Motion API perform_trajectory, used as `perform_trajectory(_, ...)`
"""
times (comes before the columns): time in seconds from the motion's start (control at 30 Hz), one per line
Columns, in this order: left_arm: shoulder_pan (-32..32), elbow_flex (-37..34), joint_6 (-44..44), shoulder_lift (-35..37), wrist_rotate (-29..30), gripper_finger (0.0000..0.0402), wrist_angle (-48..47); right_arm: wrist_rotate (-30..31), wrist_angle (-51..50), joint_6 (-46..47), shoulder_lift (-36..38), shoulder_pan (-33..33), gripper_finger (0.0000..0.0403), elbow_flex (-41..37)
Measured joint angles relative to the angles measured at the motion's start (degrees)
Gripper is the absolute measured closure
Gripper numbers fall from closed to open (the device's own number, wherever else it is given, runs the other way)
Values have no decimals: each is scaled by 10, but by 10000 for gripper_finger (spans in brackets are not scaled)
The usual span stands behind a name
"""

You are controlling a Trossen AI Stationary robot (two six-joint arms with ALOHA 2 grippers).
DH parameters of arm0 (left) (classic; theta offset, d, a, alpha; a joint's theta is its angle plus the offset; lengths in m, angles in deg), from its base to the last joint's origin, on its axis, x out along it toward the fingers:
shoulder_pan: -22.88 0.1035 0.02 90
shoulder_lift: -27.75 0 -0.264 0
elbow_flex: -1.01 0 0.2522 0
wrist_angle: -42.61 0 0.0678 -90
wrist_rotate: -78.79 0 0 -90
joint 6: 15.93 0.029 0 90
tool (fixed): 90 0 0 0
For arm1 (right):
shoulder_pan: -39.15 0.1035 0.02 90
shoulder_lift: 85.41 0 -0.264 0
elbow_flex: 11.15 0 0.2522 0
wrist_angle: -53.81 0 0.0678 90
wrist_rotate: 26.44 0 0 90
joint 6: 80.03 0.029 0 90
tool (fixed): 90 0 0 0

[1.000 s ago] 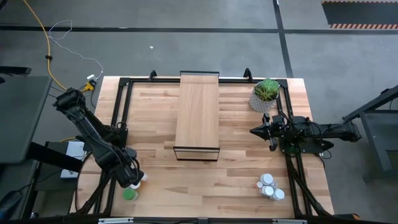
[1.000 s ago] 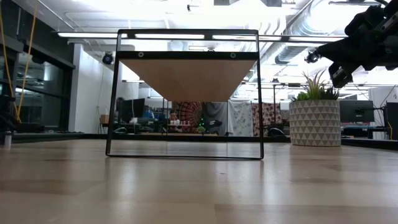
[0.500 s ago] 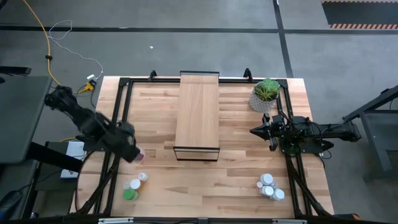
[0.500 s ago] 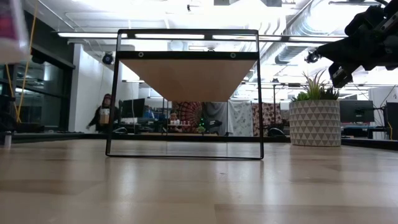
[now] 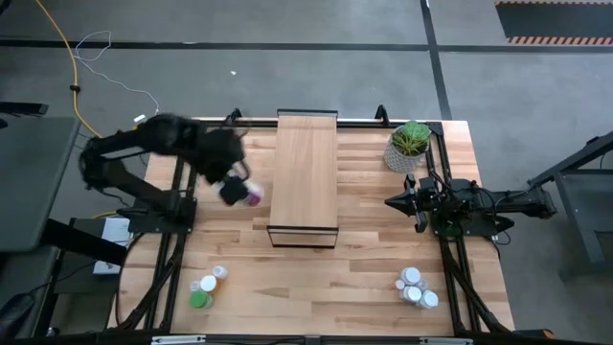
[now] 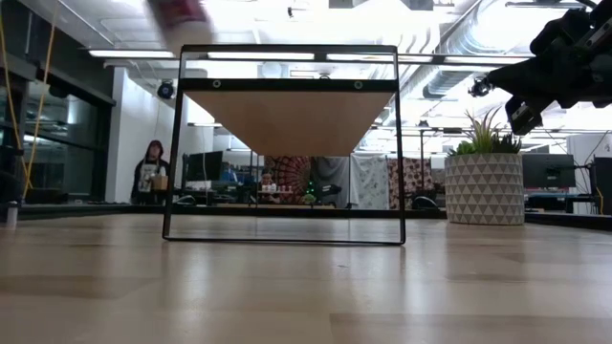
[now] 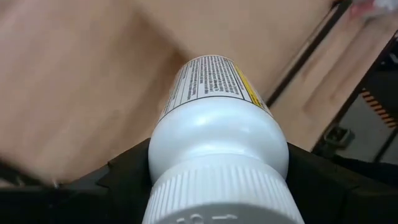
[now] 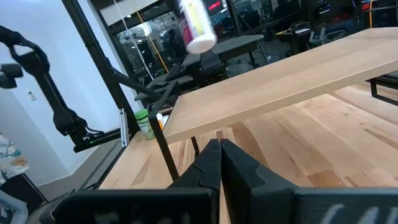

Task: Pick and place medicine bottles onto shelf by color
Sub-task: Put the red medicine bottle on the shelf

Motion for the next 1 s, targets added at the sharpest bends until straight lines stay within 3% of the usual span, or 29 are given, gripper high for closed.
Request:
perform_trajectory(0.2, 98, 177, 153, -140, -1, 118, 0, 0, 0, 0, 0, 0, 402, 0)
perform_trajectory(0.4, 179, 302, 225, -263, 0, 117, 0, 0, 0, 0, 0, 0, 402, 0)
perform_trajectory(0.63, 247, 318, 241, -344, 2, 117, -1, 0, 0, 0, 0, 0, 402, 0)
perform_trajectory(1.0, 308, 318, 214, -365, 4, 117, -1, 0, 0, 0, 0, 0, 402, 0)
